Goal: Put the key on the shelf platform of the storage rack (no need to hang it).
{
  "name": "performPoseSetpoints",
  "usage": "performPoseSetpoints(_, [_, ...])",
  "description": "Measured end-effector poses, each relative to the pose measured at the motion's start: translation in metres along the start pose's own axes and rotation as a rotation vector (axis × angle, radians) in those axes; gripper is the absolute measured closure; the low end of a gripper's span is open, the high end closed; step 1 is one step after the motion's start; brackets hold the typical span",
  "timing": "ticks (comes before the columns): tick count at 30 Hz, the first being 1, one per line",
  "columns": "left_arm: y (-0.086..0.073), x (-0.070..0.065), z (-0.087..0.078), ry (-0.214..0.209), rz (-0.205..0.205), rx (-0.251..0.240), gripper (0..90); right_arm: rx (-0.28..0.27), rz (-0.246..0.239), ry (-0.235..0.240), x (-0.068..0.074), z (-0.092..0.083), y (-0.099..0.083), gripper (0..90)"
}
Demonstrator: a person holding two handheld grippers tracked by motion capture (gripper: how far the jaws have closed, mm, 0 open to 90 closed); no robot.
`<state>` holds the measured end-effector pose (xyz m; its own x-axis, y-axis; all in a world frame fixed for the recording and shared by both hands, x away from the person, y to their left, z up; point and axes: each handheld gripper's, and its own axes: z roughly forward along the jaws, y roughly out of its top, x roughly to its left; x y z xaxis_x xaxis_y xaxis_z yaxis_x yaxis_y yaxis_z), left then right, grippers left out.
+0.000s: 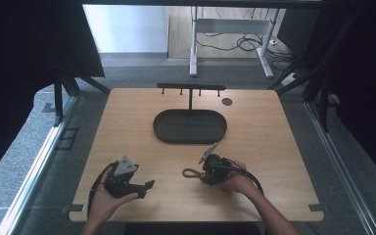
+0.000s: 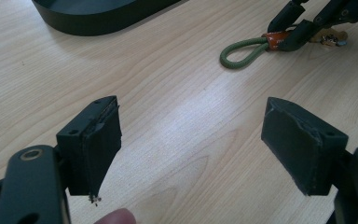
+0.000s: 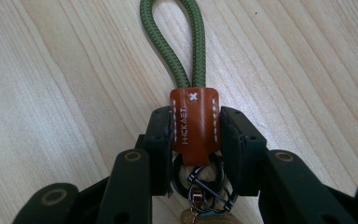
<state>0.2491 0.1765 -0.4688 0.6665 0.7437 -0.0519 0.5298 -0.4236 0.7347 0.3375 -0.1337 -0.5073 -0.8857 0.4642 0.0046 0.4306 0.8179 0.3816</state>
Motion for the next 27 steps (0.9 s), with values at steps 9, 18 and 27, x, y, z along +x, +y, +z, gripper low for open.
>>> performPoseSetpoints(9, [0.000, 0.000, -0.001, 0.003, -0.003, -0.003, 20.3, -0.015, 0.005, 0.001, -0.003, -0.017, -0.001, 66.6])
performPoseSetpoints(18, [0.001, -0.001, -0.001, 0.002, 0.001, -0.004, 20.3, -0.073, 0.009, -0.031, -0.004, -0.053, -0.002, 66.8])
performPoseSetpoints(27, [0.001, -0.001, -0.001, 0.001, 0.005, -0.001, 20.3, -0.114, 0.015, -0.054, -0.008, -0.075, -0.002, 66.8])
